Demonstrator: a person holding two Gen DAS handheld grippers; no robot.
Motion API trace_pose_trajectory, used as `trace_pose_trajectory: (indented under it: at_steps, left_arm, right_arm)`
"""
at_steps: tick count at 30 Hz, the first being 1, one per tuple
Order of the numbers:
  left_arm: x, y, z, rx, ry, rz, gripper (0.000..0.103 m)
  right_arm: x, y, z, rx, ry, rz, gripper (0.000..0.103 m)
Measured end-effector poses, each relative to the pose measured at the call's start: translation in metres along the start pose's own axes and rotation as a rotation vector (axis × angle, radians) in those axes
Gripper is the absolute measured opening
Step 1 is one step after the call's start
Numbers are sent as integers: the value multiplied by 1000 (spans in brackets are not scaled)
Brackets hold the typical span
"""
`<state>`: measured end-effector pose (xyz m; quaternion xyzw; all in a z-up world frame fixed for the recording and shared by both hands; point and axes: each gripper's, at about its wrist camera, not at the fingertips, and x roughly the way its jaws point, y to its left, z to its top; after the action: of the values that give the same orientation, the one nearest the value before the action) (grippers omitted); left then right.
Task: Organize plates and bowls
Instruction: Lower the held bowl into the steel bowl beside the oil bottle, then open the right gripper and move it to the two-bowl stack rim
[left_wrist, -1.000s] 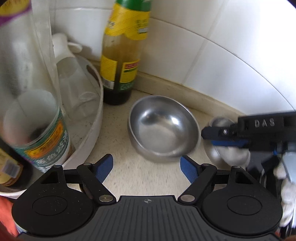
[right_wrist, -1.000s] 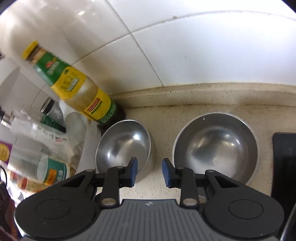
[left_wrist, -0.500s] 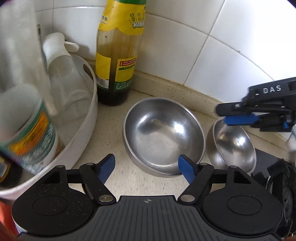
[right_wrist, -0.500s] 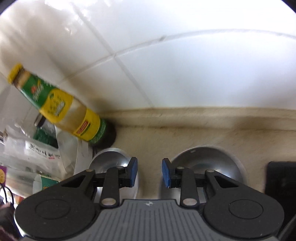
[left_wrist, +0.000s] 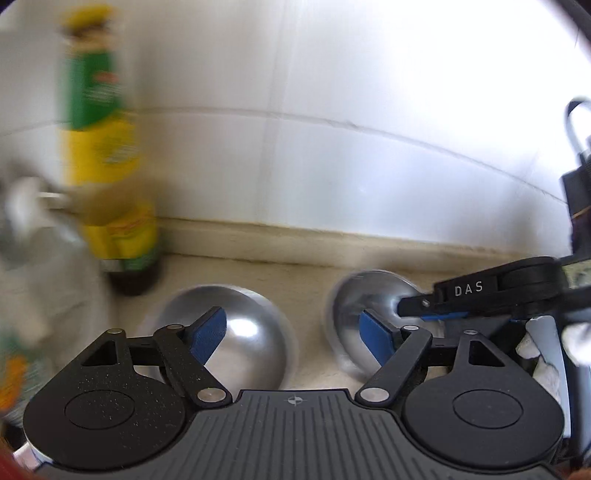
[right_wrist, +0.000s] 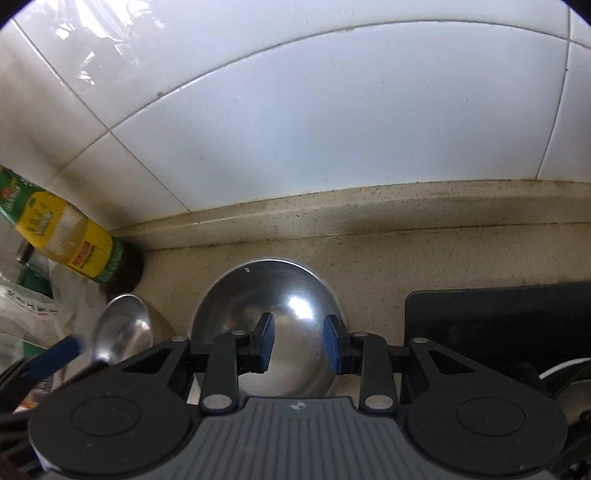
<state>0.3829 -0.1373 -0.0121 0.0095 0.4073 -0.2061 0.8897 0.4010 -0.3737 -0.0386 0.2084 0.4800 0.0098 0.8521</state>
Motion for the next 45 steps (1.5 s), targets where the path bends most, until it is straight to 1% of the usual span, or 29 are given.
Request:
trace_pose_trajectory:
  at_steps: [1,3,4,5,6,7,8,9,12,13,14,16,17,18,19,20,23,26,29,31,34,38,42,44,45]
  left_arm:
    - [10,-4,3,12,23,-2,82]
    - [26,-12,6,45,64,28,75]
    - [30,-16,8,68,66,17,74]
    - [31,-20,11,91,58,1,75]
    - [32,-23,14,114,47,2,77]
    - [35,-29,18,157,46,10,83]
    - [41,-35,20,199,58,10,83]
    - [47,-37,22,217,75,11,82]
    - [80,-43,16,261,192,34,75]
    - [88,-43,13,267,219,44,68]
    - [94,-43,8,276,238,45,66]
    - [97,-45,1,297,251,31,63]
    - [97,-46,0,287,261,17,57]
    - [96,-45,0,267,273,-14,51]
    - [95,-45,0,252,279,-27,51]
    - [93,-46,-1,250,273,-23,50]
    - [85,-48,-2,261,253,-21,50]
    - [72,-47,1,251,225,-37,51]
    - [46,-49,7,246,177,-54,56]
    - [24,-47,6,247,140,-69,59]
    - [-8,-41,-6,261,118,-80,59]
    - [-42,-27,-29,245,132,-77,59]
    - [-58,-14,-52,230,157,-60,59]
    - [-60,-8,-60,211,173,-58,59]
    - [-60,-5,-64,205,181,-56,59]
  right_arm:
    - [-3,-1,0,-4,-11,-2,29]
    - [-11,-5,-1,7,-45,-13,29]
    - [-15,-6,-2,-3,-67,-24,29]
    - [-19,-5,-2,-21,-85,-42,29]
    - [-19,-7,-2,-25,-80,-53,30]
    - [-17,-9,-2,-14,-57,-51,30]
    - [-13,-12,-4,10,-32,-33,30]
    - [-10,-14,-6,28,-10,-12,30]
    - [3,-19,-14,54,42,-2,30]
    - [7,-21,-17,67,61,0,30]
    - [10,-22,-20,68,74,4,30]
    - [16,-26,-26,90,91,16,29]
    - [18,-28,-29,109,100,36,27]
    - [19,-30,-32,125,110,50,22]
    - [19,-29,-34,130,111,50,22]
    - [19,-28,-35,131,107,50,22]
    - [12,-30,-33,150,80,68,21]
    - [-7,-27,-29,145,36,82,21]
    - [-28,-18,-28,116,4,95,21]
    - [-39,-11,-32,95,3,108,21]
    - [-56,1,-46,66,18,139,21]
    - [-69,16,-69,29,74,176,21]
    - [-65,32,-95,-16,147,180,21]
    - [-61,36,-102,-20,167,175,21]
    - [-58,41,-105,-44,171,161,23]
